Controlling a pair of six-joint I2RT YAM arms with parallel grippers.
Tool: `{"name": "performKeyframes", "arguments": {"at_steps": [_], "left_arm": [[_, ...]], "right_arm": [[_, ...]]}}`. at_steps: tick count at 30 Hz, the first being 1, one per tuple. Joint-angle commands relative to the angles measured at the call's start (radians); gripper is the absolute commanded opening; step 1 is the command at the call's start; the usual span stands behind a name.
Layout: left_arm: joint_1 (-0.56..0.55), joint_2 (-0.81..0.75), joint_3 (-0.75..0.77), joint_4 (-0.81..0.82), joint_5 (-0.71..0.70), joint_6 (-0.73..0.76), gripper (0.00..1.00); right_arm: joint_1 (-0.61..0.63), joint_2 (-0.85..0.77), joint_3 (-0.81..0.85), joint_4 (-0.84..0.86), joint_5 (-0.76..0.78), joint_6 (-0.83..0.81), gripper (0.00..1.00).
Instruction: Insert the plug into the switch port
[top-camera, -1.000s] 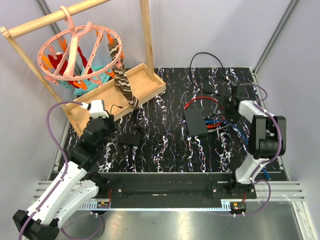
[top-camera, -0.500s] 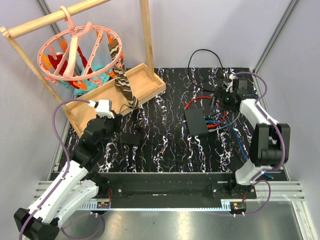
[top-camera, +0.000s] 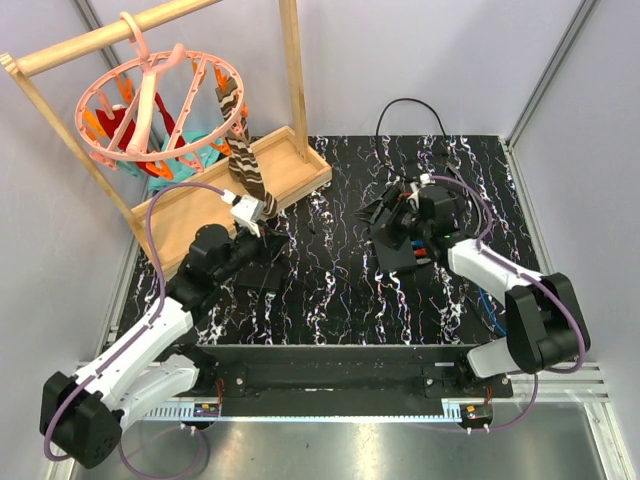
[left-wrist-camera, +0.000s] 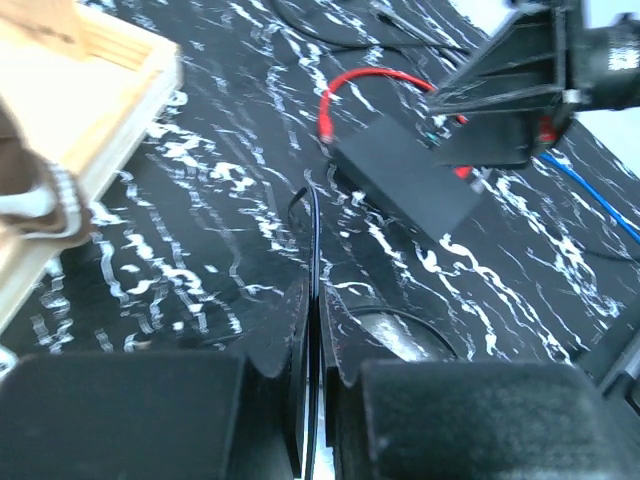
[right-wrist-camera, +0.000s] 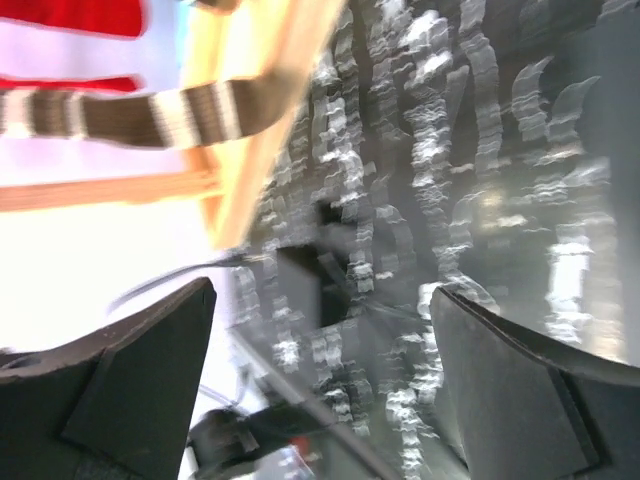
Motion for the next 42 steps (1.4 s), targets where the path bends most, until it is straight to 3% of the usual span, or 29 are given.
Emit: {"name": "performKeyframes", "arguments": {"at_steps": [1,5,13,27,34,42], "left_arm": [[-0.027,0.058,0.072,0.107,0.095,-0.012,0.09],[-0.071,0.086,0.102,0.119,0.077,-0.011,0.09],[-0.131,0.127,0.151,0.144,0.011,0.003,0.09],[-0.175,0.185,0.184,0.205,-0.055,0.064,0.09],[-0.189,0.172,0.162,0.193,-0.06,0.081,0.09],[-0.201,0.115,0.104,0.144,-0.067,0.089,0.09]], "right_arm": [[0.041,0.058,0.006,0.281,-0.087,0.219,0.96],[0.066,0.162,-0.022,0.505,-0.134,0.38,0.94],[0.129,0.204,0.03,0.412,-0.116,0.404,0.93],[0.141,0.217,-0.01,0.568,-0.133,0.555,0.79],[0.14,0.201,-0.028,0.589,-0.114,0.577,0.6],[0.14,0.194,-0.04,0.603,-0.09,0.577,0.27]]}}
